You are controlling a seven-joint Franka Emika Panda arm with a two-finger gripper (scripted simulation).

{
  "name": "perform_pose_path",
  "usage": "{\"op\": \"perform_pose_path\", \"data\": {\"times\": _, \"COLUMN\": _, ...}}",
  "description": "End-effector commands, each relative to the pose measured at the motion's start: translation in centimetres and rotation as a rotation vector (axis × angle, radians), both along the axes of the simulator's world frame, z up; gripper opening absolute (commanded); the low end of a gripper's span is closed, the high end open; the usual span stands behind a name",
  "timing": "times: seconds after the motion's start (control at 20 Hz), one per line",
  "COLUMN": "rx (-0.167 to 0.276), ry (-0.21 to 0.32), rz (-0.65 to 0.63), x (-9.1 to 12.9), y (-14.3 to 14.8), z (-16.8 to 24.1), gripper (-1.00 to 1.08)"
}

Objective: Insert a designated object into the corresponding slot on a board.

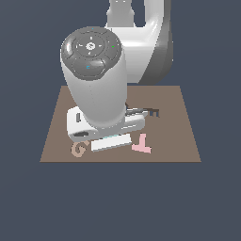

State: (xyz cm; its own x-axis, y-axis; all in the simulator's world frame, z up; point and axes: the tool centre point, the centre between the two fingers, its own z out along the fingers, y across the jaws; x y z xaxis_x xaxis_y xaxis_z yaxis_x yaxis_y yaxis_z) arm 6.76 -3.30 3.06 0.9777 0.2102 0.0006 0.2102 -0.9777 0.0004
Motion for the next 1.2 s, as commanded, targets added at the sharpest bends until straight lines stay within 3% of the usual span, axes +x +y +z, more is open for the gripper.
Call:
{"op": "perform_pose_path", "data": {"times": 0.0, "rx": 0.0, "ry": 0.0, "rz": 0.018, "x": 0.0, "y": 0.2, "z": 0.0, "gripper": -1.0}}
{"op": "perform_pose_path", "data": {"times": 0.55, "rx": 0.0, "ry": 0.0, "rz": 0.232, "x": -0.8, "y": 1.6, "z": 0.1, "gripper": -1.0}}
{"op": "perform_pose_path", "data": {"times": 1.15, "rx": -0.001, "ry": 0.0, "rz": 0.691, "x": -3.3, "y": 4.0, "z": 0.4, "gripper": -1.0}}
